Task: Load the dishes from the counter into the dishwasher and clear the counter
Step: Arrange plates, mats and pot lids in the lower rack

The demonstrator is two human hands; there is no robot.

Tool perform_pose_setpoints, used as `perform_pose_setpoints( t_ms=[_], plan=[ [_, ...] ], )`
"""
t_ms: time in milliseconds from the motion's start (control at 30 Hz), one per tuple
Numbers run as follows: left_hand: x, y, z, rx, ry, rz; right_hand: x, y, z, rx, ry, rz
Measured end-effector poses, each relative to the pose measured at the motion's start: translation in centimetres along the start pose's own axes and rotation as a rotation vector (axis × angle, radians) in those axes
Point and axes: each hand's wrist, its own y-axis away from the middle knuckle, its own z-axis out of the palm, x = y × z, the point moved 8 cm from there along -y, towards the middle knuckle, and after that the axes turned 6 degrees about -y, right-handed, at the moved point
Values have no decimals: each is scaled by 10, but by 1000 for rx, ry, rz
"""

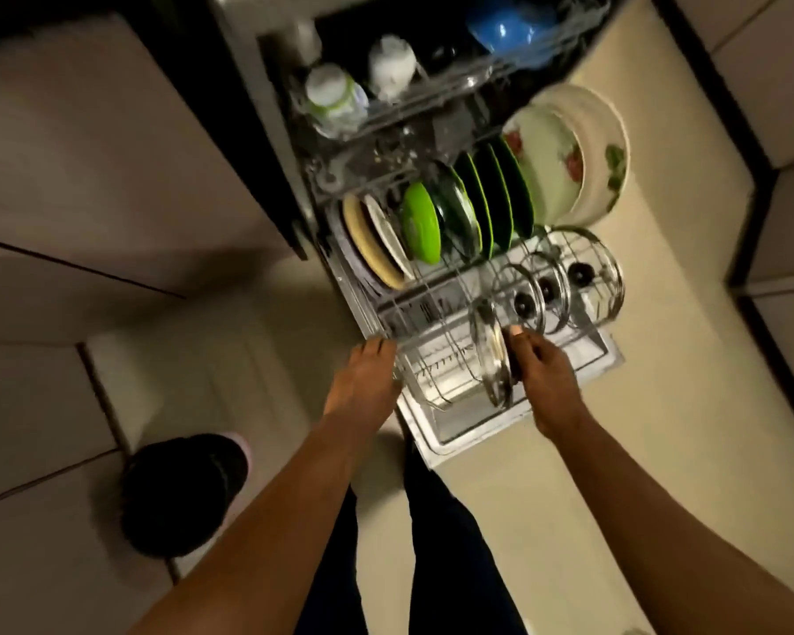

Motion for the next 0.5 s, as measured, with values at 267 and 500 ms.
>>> perform_pose_setpoints(
  t_ms=[267,500],
  plan=[
    [16,-124,143,-169,-98,18,77,-129,-43,80,293,-87],
    [-4,-187,215,-256,-283,63,111,-193,-21,-25,563,-194]
  ],
)
